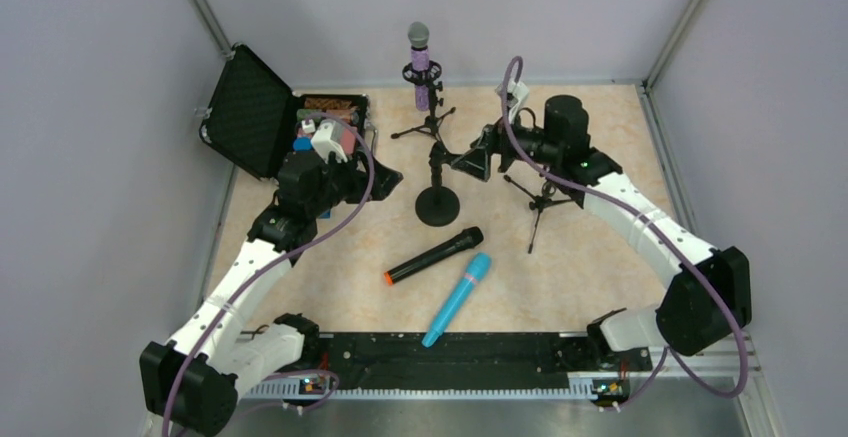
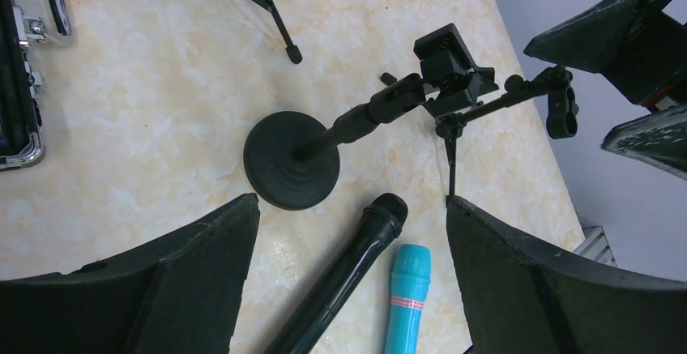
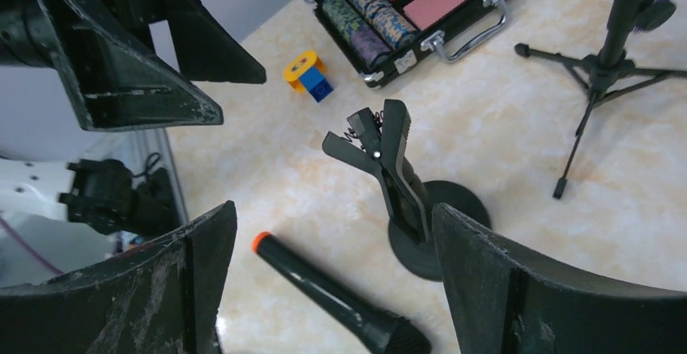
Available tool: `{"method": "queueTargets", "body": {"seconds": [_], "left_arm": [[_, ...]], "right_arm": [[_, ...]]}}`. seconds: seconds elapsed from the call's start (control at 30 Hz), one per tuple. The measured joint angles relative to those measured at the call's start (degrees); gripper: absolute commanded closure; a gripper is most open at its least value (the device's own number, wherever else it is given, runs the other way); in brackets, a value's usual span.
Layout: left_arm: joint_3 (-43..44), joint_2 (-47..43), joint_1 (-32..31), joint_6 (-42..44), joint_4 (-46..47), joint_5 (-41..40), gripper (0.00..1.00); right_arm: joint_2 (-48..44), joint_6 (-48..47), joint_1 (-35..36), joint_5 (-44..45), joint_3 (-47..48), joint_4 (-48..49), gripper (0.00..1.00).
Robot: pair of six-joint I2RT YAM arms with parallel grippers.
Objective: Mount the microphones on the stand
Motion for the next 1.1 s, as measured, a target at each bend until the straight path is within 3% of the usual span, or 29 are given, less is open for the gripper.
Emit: {"method": "queueTargets", "body": {"seconds": [0.37,0.87,1.1], "left_arm": [[0.0,0.0,0.0,-1.0,0.0,0.1,0.10],[-1.3,-0.7,0.0,-1.2,0.4,0.4,0.10],[-1.4,-0.8,0.0,-1.1,0.4,0.4,0.10]], "right_arm": [[1.2,30.7,-6.6,-4.3,-6.3,10.6,0.09],[16.6,47.4,-6.8,-10.6,-6.3,21.4,0.08],[19.8,52.8,-6.0,-12.6,-6.2,28.7,0.17]]}}
